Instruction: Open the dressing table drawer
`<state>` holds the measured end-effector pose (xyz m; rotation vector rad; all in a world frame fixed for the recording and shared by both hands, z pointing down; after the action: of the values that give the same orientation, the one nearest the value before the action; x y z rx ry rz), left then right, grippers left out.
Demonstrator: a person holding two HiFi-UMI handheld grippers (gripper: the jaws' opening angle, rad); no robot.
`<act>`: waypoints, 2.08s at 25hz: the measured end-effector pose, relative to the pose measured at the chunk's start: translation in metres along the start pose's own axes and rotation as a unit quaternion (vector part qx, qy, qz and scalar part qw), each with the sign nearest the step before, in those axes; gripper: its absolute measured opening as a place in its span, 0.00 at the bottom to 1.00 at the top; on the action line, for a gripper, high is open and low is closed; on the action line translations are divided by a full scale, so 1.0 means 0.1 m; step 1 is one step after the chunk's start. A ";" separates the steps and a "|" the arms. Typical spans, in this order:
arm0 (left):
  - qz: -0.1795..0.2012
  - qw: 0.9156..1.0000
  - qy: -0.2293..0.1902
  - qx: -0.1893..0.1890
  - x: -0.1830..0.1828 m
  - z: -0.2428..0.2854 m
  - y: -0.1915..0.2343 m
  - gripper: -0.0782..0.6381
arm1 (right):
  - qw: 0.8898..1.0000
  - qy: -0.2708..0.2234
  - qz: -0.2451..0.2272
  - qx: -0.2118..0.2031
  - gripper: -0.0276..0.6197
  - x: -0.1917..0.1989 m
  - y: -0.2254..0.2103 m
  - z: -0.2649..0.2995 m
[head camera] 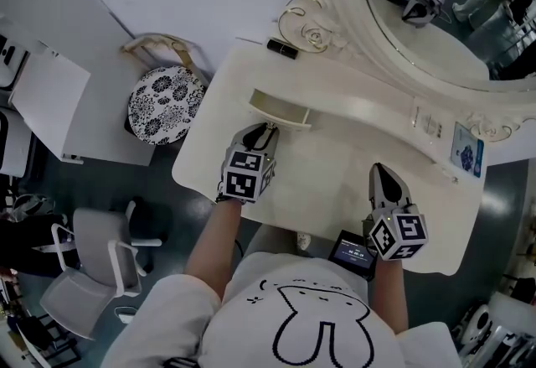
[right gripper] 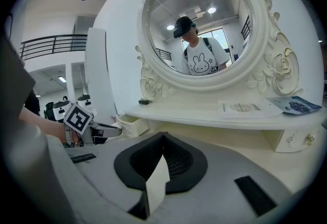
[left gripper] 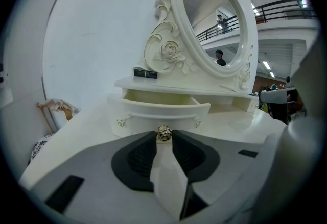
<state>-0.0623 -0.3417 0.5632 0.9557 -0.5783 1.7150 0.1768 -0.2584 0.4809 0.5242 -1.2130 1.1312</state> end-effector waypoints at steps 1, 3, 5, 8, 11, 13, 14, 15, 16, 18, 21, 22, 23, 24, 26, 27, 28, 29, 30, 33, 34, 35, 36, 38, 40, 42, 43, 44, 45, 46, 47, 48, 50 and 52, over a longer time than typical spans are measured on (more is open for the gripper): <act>-0.001 1.000 0.001 0.000 0.01 -0.01 0.00 0.28 | 1.000 0.000 -0.001 -0.001 0.06 0.01 0.00 0.00; -0.001 1.000 0.001 -0.001 0.03 -0.03 0.00 0.28 | 1.000 0.001 -0.002 -0.003 0.06 0.01 0.01 -0.01; -0.002 1.000 0.001 -0.002 0.04 -0.05 -0.01 0.28 | 1.000 0.001 -0.003 -0.006 0.06 0.01 0.02 -0.02; -0.003 1.000 0.000 -0.005 0.06 -0.08 -0.01 0.28 | 1.000 0.000 -0.005 -0.010 0.06 0.01 0.03 -0.04; -0.005 1.000 -0.002 -0.008 0.07 -0.10 -0.01 0.28 | 1.000 -0.001 -0.006 -0.013 0.06 0.01 0.04 -0.06; -0.007 1.000 -0.005 -0.010 0.09 -0.12 -0.01 0.29 | 1.000 -0.001 -0.007 -0.015 0.06 0.03 0.05 -0.08; -0.008 1.000 -0.006 -0.010 0.10 -0.12 -0.01 0.29 | 1.000 -0.001 -0.008 -0.015 0.06 0.04 0.06 -0.09; -0.009 1.000 -0.007 -0.011 0.10 -0.13 -0.01 0.29 | 1.000 -0.001 -0.008 -0.016 0.06 0.05 0.07 -0.10; -0.010 1.000 -0.007 -0.012 0.10 -0.13 -0.01 0.29 | 1.000 -0.001 -0.009 -0.017 0.06 0.05 0.08 -0.10; -0.011 1.000 -0.007 -0.014 0.11 -0.14 -0.01 0.29 | 1.000 -0.003 -0.011 -0.017 0.06 0.05 0.09 -0.13; -0.013 1.000 -0.008 -0.019 0.12 -0.17 -0.01 0.29 | 1.000 -0.006 -0.014 -0.017 0.06 0.04 0.09 -0.17; -0.014 1.000 -0.008 -0.020 0.13 -0.17 -0.02 0.29 | 1.000 -0.007 -0.015 -0.016 0.06 0.03 0.09 -0.19; -0.015 1.000 -0.008 -0.021 0.13 -0.17 -0.02 0.29 | 1.000 -0.008 -0.015 -0.016 0.06 0.03 0.08 -0.20; -0.015 1.000 -0.007 -0.022 0.13 -0.18 -0.02 0.29 | 1.000 -0.009 -0.014 -0.015 0.06 0.02 0.08 -0.22; -0.014 1.000 -0.006 -0.022 0.13 -0.18 -0.03 0.29 | 1.000 -0.011 -0.013 -0.013 0.06 0.01 0.06 -0.24; -0.013 1.000 -0.006 -0.023 0.13 -0.19 -0.03 0.29 | 1.000 -0.012 -0.013 -0.013 0.06 0.00 0.05 -0.25; -0.012 1.000 -0.006 -0.023 0.14 -0.19 -0.03 0.29 | 1.000 -0.012 -0.013 -0.013 0.06 0.00 0.04 -0.25; -0.011 1.000 -0.005 -0.024 0.14 -0.19 -0.03 0.29 | 1.000 -0.013 -0.013 -0.013 0.06 -0.01 0.04 -0.25; -0.010 1.000 -0.005 -0.024 0.15 -0.19 -0.03 0.29 | 1.000 -0.014 -0.014 -0.014 0.06 -0.02 0.04 -0.25; -0.007 1.000 -0.003 -0.023 0.16 -0.21 -0.04 0.29 | 1.000 -0.017 -0.015 -0.016 0.06 -0.02 0.05 -0.25; -0.007 1.000 -0.002 -0.024 0.17 -0.22 -0.03 0.29 | 1.000 -0.016 -0.016 -0.017 0.06 -0.02 0.06 -0.25; -0.008 1.000 -0.002 -0.024 0.17 -0.22 -0.04 0.29 | 1.000 -0.015 -0.017 -0.018 0.06 -0.02 0.07 -0.24; -0.009 1.000 -0.002 -0.024 0.17 -0.23 -0.04 0.29 | 1.000 -0.015 -0.018 -0.019 0.06 -0.02 0.07 -0.24; -0.012 1.000 -0.004 -0.025 0.17 -0.23 -0.04 0.29 | 1.000 -0.015 -0.019 -0.018 0.06 -0.02 0.07 -0.24; -0.011 1.000 -0.003 -0.029 0.17 -0.22 -0.04 0.29 | 1.000 -0.017 -0.018 -0.018 0.06 -0.02 0.07 -0.23; -0.004 0.999 0.002 -0.035 0.19 -0.21 -0.04 0.31 | 0.999 -0.018 -0.019 -0.018 0.06 -0.04 0.07 -0.23; -0.001 0.999 0.004 -0.037 0.20 -0.21 -0.04 0.32 | 0.999 -0.020 -0.019 -0.018 0.06 -0.05 0.07 -0.24; 0.000 0.999 0.004 -0.039 0.20 -0.21 -0.04 0.35 | 0.999 -0.021 -0.019 -0.018 0.06 -0.06 0.07 -0.24; -0.002 0.999 0.002 -0.041 0.20 -0.21 -0.04 0.35 | 0.999 -0.022 -0.020 -0.018 0.06 -0.06 0.07 -0.24; -0.006 0.999 -0.001 -0.042 0.19 -0.22 -0.03 0.37 | 0.999 -0.023 -0.021 -0.018 0.06 -0.07 0.07 -0.25; -0.009 0.999 -0.004 -0.044 0.18 -0.23 -0.03 0.38 | 0.999 -0.025 -0.022 -0.017 0.06 -0.08 0.07 -0.26; -0.012 0.999 -0.007 -0.045 0.16 -0.24 -0.02 0.39 | 0.999 -0.026 -0.023 -0.016 0.06 -0.10 0.07 -0.27; -0.013 0.999 -0.010 -0.046 0.14 -0.27 -0.02 0.40 | 0.999 -0.030 -0.025 -0.015 0.06 -0.12 0.07 -0.28; -0.012 0.999 -0.014 -0.047 0.12 -0.30 -0.01 0.41 | 0.999 -0.034 -0.029 -0.015 0.06 -0.15 0.07 -0.30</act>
<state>-0.0723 -0.3121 0.5556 0.9174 -0.6573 1.6413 0.1848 -0.2369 0.4557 0.5751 -1.2650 1.0516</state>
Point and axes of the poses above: the fingertips, and each gripper's own axes: z forward along the fingers, y to its left, x out of its underside, the point moved 1 cm from there along -z, backward along the fingers, and after that the axes turned 7 degrees about -x, right-handed, at the moved point
